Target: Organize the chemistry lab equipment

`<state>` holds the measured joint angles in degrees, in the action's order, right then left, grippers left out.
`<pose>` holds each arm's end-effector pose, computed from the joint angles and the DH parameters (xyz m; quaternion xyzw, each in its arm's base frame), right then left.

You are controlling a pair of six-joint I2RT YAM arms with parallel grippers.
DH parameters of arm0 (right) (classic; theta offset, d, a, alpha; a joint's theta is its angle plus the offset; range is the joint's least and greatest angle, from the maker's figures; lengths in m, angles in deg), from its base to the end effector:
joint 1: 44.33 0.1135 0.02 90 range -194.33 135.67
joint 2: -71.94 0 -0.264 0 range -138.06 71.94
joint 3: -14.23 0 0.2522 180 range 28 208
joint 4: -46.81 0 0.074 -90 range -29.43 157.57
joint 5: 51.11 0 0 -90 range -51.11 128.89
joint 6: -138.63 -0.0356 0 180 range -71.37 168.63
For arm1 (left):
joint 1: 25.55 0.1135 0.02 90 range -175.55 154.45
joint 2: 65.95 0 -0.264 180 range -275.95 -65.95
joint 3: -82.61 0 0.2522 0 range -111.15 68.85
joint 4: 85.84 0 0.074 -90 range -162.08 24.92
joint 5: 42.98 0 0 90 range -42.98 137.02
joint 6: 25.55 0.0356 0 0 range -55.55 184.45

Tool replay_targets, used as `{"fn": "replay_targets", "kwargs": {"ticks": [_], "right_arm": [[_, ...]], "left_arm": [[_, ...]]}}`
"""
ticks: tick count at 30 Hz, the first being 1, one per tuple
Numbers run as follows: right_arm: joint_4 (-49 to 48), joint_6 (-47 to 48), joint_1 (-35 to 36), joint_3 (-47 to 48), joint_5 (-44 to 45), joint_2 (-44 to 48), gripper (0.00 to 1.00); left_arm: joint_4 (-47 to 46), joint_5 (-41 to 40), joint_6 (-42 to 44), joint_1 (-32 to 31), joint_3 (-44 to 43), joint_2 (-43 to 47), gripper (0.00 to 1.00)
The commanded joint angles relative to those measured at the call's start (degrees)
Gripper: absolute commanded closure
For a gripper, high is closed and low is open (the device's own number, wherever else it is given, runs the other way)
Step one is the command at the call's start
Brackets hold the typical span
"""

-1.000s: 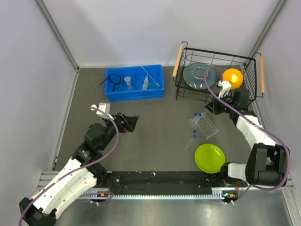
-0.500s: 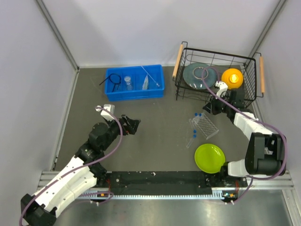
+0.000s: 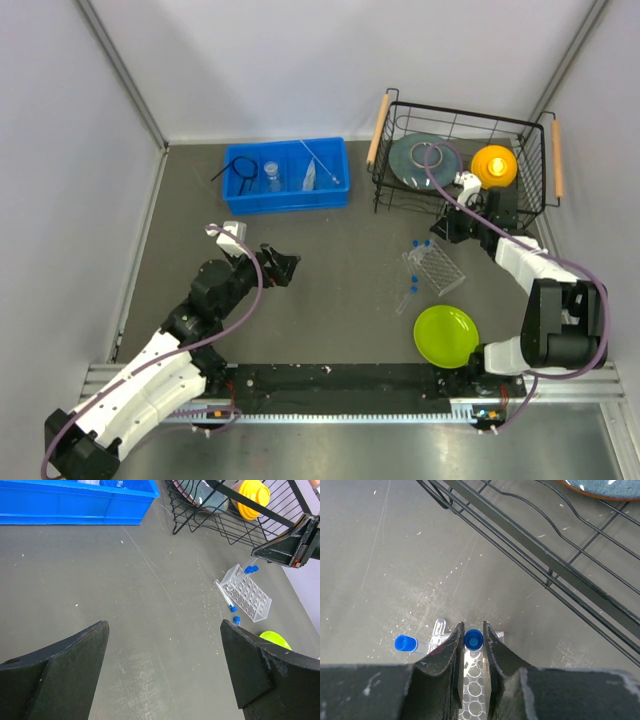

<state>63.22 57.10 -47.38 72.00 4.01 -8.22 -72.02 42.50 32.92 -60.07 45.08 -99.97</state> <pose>0.2892 0.0050 0.2129 -0.1700 0.8533 0.2275 0.4373 0.1339 -0.0887 0.2570 -0.0052 0.7676 -0.3235 0.5533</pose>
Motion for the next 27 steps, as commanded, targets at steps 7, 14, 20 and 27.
{"fn": "replay_targets", "kwargs": {"ticks": [7, 14, 20, 27], "right_arm": [[1.65, 3.66, 0.76, 2.05, -2.04, -0.87, 0.83], [2.97, 5.15, 0.68, 2.31, -3.62, -0.44, 0.8], [4.2, 6.38, 0.68, 2.49, -4.5, 0.35, 0.77], [5.08, 7.52, 0.68, 2.57, -5.47, 1.85, 0.76]], "left_arm": [[-1.99, 1.09, 0.15, 0.25, 0.57, 1.85, 0.01], [-1.81, 1.44, -0.11, 0.33, 0.83, 2.2, 0.01], [-1.9, 1.88, -0.11, 0.25, 0.74, 2.2, 0.01], [-1.99, 2.32, -0.02, 0.25, 0.65, 2.2, 0.01]]}}
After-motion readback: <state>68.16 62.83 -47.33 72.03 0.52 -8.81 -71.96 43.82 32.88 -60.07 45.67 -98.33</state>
